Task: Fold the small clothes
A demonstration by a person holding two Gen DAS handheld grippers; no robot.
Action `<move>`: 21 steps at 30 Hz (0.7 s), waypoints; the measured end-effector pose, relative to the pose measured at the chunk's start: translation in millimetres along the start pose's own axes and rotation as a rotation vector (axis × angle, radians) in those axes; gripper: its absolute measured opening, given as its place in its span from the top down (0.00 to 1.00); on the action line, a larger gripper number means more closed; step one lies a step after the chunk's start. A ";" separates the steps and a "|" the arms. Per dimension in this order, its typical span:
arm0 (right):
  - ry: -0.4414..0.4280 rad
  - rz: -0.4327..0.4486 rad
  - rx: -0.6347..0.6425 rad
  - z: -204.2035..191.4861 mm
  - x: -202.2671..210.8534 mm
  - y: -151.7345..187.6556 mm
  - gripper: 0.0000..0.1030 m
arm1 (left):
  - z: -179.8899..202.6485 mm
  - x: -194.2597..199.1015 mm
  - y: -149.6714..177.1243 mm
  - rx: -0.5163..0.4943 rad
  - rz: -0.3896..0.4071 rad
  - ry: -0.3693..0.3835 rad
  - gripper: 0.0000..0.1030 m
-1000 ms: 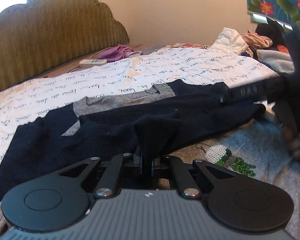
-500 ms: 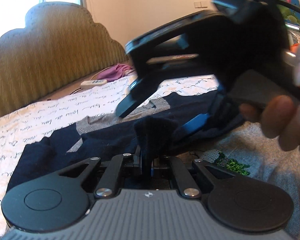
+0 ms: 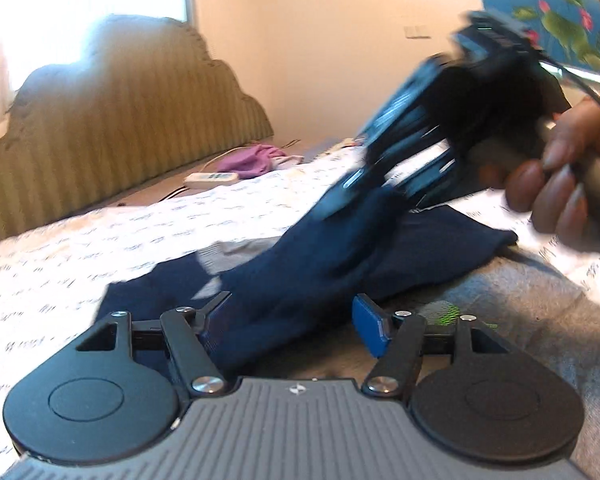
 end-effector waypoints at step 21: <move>0.040 0.017 -0.234 115.5 45.1 -20.0 0.60 | -22.5 -0.9 24.2 0.135 -0.067 0.002 0.23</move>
Point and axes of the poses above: each gripper's, at about its wrist camera, not at the fingertips, and x roughly against the way its jaws point, z to its right, y to its underside, the point moved 10 cm from there along -x, roughly the way its jaws point, and after that the axes turned 3 degrees about z, right-handed, at the moved point
